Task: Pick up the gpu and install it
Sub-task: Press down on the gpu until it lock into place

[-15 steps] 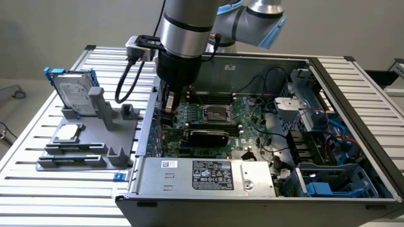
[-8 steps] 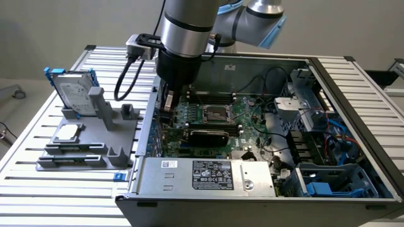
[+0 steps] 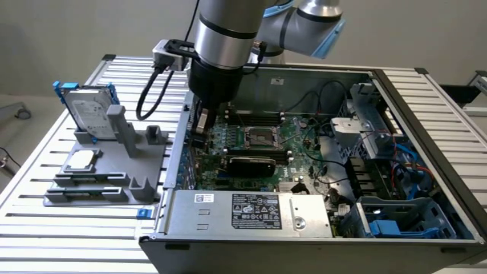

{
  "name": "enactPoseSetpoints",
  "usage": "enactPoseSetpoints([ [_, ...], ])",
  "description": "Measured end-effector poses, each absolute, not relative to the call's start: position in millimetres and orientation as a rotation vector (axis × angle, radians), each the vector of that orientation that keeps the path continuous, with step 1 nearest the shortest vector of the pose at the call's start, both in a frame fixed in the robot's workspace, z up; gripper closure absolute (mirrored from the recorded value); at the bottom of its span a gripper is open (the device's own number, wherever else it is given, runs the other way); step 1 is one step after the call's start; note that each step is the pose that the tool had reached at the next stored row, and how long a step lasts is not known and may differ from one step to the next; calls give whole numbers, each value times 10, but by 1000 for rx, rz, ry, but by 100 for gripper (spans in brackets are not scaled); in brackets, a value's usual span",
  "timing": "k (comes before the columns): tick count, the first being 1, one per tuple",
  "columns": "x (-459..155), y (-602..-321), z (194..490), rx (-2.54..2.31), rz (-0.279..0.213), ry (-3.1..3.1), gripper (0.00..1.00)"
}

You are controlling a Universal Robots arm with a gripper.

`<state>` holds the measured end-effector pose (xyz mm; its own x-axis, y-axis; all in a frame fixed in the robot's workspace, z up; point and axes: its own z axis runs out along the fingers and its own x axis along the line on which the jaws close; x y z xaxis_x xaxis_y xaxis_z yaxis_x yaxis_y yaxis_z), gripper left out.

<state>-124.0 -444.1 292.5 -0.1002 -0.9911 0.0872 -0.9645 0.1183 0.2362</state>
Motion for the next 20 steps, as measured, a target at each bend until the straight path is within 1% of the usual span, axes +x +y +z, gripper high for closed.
enactPoseSetpoints([
  [7, -1227, -4441, 2929, 1932, -185, -2168, 89],
  [20, -1206, -4441, 2943, 1927, -183, -2168, 89],
])
